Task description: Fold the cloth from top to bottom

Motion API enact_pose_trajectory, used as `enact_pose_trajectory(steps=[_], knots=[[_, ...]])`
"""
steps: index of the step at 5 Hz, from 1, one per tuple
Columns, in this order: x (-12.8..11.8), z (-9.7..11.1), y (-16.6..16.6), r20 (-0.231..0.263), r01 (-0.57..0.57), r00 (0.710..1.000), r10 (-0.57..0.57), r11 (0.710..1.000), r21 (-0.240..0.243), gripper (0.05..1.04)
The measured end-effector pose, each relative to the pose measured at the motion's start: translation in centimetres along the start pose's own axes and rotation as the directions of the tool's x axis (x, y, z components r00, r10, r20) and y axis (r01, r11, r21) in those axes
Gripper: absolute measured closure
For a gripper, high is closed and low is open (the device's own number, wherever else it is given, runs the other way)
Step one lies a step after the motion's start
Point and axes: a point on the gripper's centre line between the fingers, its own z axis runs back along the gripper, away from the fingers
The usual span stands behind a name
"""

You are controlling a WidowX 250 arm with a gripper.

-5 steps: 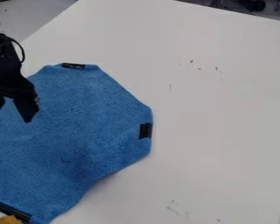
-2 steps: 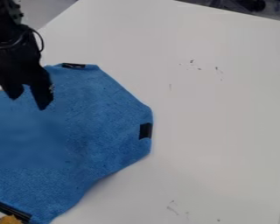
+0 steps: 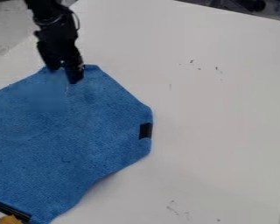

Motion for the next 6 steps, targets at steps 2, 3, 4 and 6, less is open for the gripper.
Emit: enact_pose_trajectory(steps=[2,3,4,6], knots=[[6.7,-1.1,1.0,0.042,0.203,0.978,-0.203,0.979,0.011,0.082],[7.4,-1.9,1.0,0.062,0.222,0.973,-0.222,0.975,-0.003,0.082],[6.6,-2.1,2.1,0.060,0.206,0.977,-0.206,0.978,-0.005,0.082],[4.9,-3.6,4.1,0.053,0.135,0.990,-0.135,0.991,-0.014,0.082]])
